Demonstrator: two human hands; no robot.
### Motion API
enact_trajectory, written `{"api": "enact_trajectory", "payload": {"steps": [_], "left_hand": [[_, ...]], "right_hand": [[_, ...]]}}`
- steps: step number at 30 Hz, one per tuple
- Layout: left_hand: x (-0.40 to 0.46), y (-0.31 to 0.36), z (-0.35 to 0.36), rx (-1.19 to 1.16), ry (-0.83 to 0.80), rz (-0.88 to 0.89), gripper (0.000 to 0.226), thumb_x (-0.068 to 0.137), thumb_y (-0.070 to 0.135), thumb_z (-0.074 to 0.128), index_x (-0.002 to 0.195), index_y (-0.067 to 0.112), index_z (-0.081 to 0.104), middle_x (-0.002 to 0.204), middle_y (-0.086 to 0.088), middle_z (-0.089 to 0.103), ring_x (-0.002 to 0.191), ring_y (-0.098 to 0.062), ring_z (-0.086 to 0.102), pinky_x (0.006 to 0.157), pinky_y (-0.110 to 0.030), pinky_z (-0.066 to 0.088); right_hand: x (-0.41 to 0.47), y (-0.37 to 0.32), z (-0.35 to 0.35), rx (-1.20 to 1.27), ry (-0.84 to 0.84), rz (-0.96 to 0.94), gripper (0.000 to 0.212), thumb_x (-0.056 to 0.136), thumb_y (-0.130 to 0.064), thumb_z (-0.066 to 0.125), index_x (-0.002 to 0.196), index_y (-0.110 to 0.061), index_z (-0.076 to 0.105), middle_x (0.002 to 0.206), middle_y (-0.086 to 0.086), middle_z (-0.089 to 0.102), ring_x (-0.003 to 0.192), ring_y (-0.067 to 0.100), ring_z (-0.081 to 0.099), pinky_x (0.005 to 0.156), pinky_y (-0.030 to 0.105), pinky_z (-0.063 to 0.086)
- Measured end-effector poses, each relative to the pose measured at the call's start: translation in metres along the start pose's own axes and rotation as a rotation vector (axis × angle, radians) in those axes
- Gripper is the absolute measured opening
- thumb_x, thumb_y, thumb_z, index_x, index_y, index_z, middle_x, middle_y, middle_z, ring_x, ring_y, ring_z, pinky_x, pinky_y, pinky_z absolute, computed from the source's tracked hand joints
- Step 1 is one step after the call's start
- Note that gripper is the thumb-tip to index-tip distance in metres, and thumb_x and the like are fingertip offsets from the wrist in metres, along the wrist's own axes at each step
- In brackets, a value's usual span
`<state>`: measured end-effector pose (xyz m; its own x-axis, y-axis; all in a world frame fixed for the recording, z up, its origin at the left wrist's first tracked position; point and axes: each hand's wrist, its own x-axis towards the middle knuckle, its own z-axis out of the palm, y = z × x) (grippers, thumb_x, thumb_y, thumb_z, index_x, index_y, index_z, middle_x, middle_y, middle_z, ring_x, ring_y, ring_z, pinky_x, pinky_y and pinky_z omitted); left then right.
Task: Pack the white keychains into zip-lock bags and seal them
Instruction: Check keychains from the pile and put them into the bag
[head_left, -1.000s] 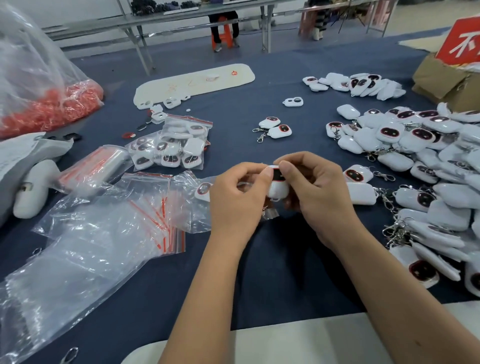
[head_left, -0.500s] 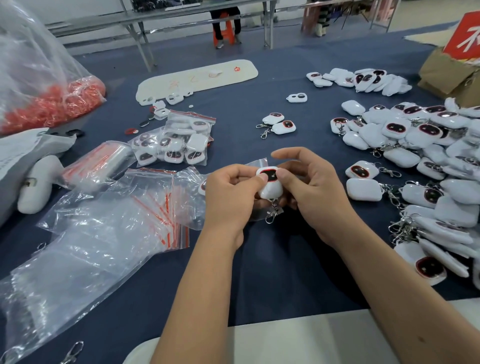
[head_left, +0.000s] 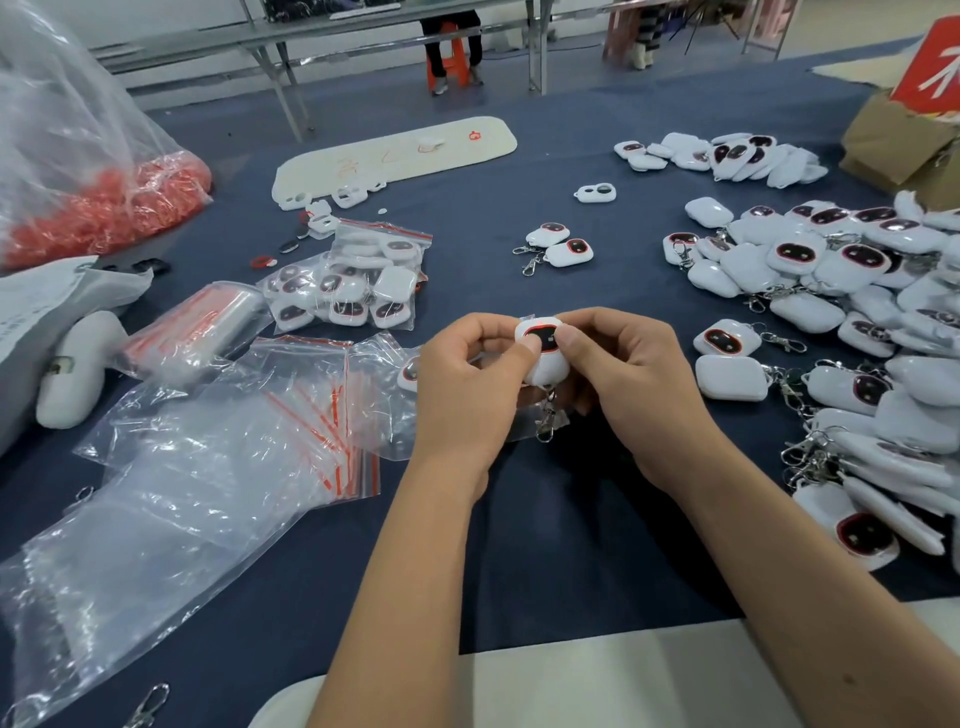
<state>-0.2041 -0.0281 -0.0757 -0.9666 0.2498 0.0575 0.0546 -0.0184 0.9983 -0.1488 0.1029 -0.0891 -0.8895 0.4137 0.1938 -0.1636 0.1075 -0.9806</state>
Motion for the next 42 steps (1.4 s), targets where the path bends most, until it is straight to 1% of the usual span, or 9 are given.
{"api": "enact_trajectory", "payload": {"steps": [3,7,9,19,23,28,32,36,42], "left_hand": [[0.0012,-0.0013,-0.0005,0.050,0.002,0.087,0.015,0.090,0.003,0.073,0.084,0.017,0.073,0.079,-0.002,0.072,0.073,-0.016,0.069,0.061,-0.025,0.058],[0.0004,-0.0009,0.0009,0.075,-0.028,0.141,0.011,0.093,0.007,0.072,0.094,0.018,0.074,0.088,0.001,0.074,0.086,-0.021,0.072,0.081,-0.048,0.064],[-0.0004,-0.0007,0.0012,0.066,-0.050,0.138,0.011,0.093,0.008,0.072,0.096,0.017,0.075,0.092,-0.001,0.075,0.091,-0.025,0.074,0.082,-0.052,0.063],[0.0003,-0.0017,-0.0004,0.030,-0.068,0.109,0.014,0.094,0.005,0.072,0.100,0.017,0.077,0.096,-0.005,0.077,0.095,-0.029,0.074,0.080,-0.042,0.065],[-0.0003,0.0007,-0.0002,-0.043,-0.083,0.049,0.020,0.097,0.002,0.064,0.101,0.014,0.079,0.096,-0.007,0.078,0.090,-0.023,0.076,0.073,-0.030,0.062],[-0.0013,0.0016,0.0024,-0.056,-0.105,0.023,0.025,0.097,-0.002,0.060,0.105,0.012,0.080,0.098,-0.009,0.078,0.095,-0.025,0.076,0.076,-0.031,0.063],[-0.0005,0.0012,0.0004,-0.095,-0.045,-0.003,0.021,0.095,-0.003,0.065,0.098,0.011,0.080,0.089,-0.006,0.078,0.079,-0.017,0.076,0.068,-0.025,0.060],[0.0003,-0.0002,-0.0006,-0.103,-0.025,-0.013,0.018,0.092,-0.005,0.068,0.094,0.009,0.079,0.087,-0.010,0.077,0.077,-0.020,0.077,0.065,-0.027,0.060],[-0.0003,-0.0001,-0.0002,-0.105,-0.024,0.031,0.019,0.092,-0.005,0.068,0.093,0.010,0.080,0.085,-0.007,0.077,0.076,-0.019,0.076,0.065,-0.027,0.061]], "right_hand": [[-0.0001,-0.0011,-0.0003,0.025,-0.018,0.003,0.019,0.104,-0.011,0.062,0.099,-0.019,0.079,0.074,-0.004,0.073,0.055,0.004,0.059,0.050,0.017,0.047],[-0.0006,-0.0014,0.0005,0.024,0.007,-0.020,0.014,0.101,-0.011,0.067,0.099,-0.020,0.076,0.076,-0.005,0.071,0.057,0.006,0.060,0.051,0.019,0.048],[-0.0001,-0.0009,-0.0001,-0.003,0.026,-0.030,0.013,0.101,-0.011,0.067,0.098,-0.021,0.075,0.075,-0.006,0.071,0.057,0.006,0.059,0.052,0.018,0.048],[0.0000,0.0003,0.0001,-0.100,0.039,-0.073,0.013,0.102,-0.013,0.065,0.098,-0.023,0.073,0.075,-0.014,0.070,0.060,0.003,0.059,0.056,0.017,0.047],[-0.0002,0.0007,-0.0003,-0.068,0.062,-0.058,0.013,0.102,-0.015,0.065,0.096,-0.023,0.072,0.073,-0.013,0.070,0.059,0.002,0.060,0.054,0.015,0.047],[0.0005,0.0019,-0.0011,0.064,0.062,-0.007,0.011,0.103,-0.016,0.066,0.098,-0.020,0.075,0.074,-0.008,0.071,0.055,0.003,0.058,0.050,0.017,0.046],[0.0001,0.0017,-0.0006,0.101,-0.023,0.015,0.021,0.099,-0.002,0.067,0.112,-0.017,0.074,0.092,-0.003,0.078,0.071,0.003,0.068,0.061,0.015,0.051],[0.0000,0.0016,-0.0016,0.086,-0.030,0.013,0.025,0.097,0.000,0.068,0.116,-0.016,0.073,0.100,0.002,0.080,0.089,0.015,0.076,0.074,0.024,0.058],[-0.0010,-0.0003,-0.0016,0.103,-0.030,-0.008,0.025,0.097,0.001,0.067,0.117,-0.013,0.073,0.101,0.002,0.080,0.094,0.017,0.077,0.079,0.026,0.060]]}}
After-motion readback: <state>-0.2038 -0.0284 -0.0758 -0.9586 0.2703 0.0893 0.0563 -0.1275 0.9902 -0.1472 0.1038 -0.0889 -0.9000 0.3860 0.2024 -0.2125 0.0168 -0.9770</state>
